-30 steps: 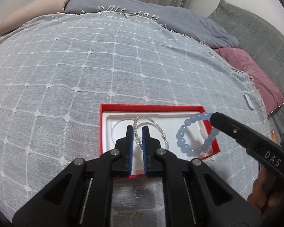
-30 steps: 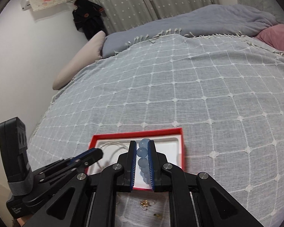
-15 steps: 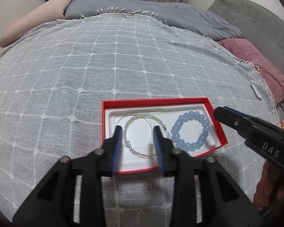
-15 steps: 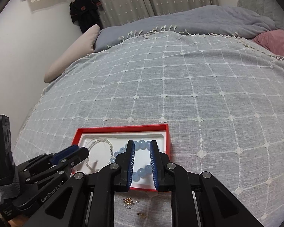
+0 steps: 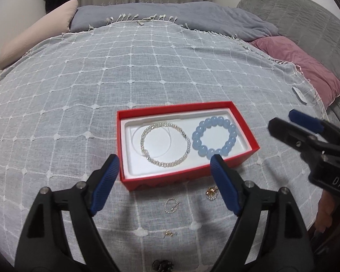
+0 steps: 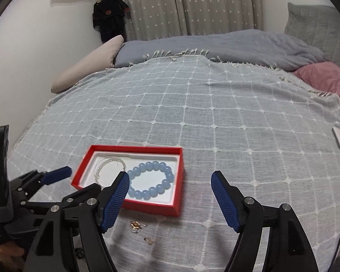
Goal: Organize jewelry
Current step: 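Open both grippers to release the bracelets inside the box, then withdraw both grippers from the box toward the gold earrings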
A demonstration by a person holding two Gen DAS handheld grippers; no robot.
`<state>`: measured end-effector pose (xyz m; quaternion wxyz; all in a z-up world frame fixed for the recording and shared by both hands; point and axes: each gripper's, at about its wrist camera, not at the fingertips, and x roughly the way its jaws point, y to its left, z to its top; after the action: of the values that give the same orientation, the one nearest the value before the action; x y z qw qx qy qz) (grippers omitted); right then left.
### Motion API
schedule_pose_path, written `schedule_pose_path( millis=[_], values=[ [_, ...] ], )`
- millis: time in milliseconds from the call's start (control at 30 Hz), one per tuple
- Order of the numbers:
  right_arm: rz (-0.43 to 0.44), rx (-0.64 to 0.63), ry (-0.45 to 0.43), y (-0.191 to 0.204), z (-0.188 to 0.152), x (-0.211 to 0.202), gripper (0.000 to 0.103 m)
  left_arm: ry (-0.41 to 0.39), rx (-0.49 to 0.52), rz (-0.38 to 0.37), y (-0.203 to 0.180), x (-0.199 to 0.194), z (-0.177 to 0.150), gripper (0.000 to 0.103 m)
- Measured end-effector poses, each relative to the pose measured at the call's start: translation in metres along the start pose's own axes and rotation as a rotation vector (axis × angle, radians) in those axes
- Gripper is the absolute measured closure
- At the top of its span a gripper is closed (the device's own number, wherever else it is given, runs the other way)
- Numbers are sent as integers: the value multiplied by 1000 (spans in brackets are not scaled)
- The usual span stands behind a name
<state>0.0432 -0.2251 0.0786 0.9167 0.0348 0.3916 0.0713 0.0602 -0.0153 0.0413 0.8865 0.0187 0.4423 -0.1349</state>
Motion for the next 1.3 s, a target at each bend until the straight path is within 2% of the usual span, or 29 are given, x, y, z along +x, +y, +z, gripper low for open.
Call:
schedule_pose_path(
  millis=[133, 300, 533, 700, 867, 1033, 1300],
  values=[
    [-36, -50, -47, -1, -10, -11, 20, 29, 21, 18, 0, 1, -12, 20],
    [21, -45, -14, -4, -22, -12, 18, 42, 57, 22, -2, -2, -32, 20],
    [23, -53, 16, -8, -45, -11, 18, 32, 114, 34, 1, -9, -62, 20],
    [80, -85, 72, -3, -71, -2, 18, 55, 115, -5, 8, -9, -86, 19],
    [112, -163, 55, 3, -91, -4, 18, 22, 146, -18, 14, -15, -103, 19],
    [152, -214, 41, 9, -102, -5, 18, 23, 149, -68, 19, -16, -114, 19],
    [197, -338, 88, 34, -122, 7, 18, 35, 174, -100, 17, -15, -130, 19]
  ],
)
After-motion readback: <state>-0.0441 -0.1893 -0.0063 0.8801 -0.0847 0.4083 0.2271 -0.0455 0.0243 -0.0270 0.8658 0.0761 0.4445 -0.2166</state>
